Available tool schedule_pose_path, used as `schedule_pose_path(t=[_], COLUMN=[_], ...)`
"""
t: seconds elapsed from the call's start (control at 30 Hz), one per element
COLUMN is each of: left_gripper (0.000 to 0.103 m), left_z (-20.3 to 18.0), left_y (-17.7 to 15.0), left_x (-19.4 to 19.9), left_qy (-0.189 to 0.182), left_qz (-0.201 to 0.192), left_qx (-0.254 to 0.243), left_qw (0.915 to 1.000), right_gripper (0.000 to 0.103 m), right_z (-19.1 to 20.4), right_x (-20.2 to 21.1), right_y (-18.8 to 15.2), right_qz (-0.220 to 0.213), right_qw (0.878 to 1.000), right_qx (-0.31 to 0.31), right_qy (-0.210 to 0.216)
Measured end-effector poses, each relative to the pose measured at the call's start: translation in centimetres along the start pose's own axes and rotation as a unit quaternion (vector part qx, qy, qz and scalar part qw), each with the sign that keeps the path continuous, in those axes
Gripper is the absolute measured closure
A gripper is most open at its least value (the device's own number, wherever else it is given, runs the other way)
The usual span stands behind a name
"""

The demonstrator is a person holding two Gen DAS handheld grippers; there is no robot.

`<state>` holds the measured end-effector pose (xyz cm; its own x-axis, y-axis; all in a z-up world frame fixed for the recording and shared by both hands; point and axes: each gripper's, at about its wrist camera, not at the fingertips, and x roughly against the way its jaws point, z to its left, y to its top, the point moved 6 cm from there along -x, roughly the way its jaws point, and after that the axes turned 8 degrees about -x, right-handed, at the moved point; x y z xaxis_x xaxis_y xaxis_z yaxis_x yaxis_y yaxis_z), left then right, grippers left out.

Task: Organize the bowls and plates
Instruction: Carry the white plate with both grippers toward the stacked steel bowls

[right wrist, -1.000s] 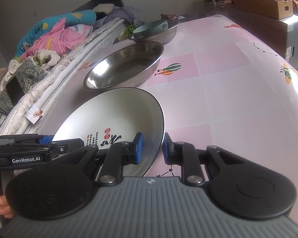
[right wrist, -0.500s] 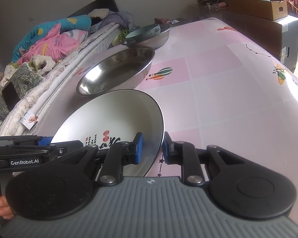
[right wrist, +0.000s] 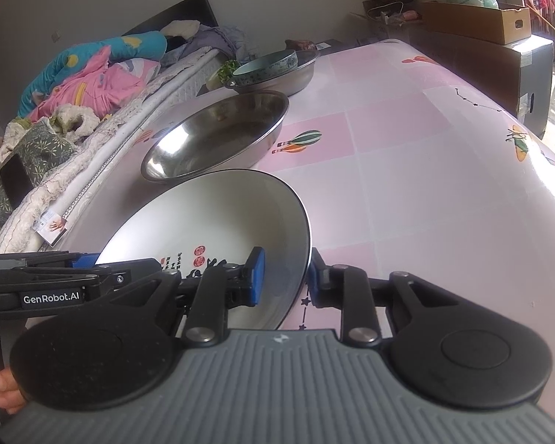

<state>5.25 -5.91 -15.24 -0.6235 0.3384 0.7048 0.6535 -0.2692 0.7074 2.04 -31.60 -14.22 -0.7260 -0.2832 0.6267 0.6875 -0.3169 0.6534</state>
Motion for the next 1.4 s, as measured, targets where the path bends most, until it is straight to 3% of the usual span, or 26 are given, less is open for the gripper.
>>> schedule_pose_path(t=[1.4], left_gripper=[0.054], left_z=[-0.6], left_y=[1.1], left_x=[1.2], left_qy=[0.005], left_qz=[-0.010], left_qx=[0.008], left_qw=[0.9999], right_gripper=[0.079], right_z=[-0.1], right_x=[0.7], right_y=[1.1], right_qz=[-0.012], right_qw=[1.000], right_qx=[-0.017], right_qy=[0.011])
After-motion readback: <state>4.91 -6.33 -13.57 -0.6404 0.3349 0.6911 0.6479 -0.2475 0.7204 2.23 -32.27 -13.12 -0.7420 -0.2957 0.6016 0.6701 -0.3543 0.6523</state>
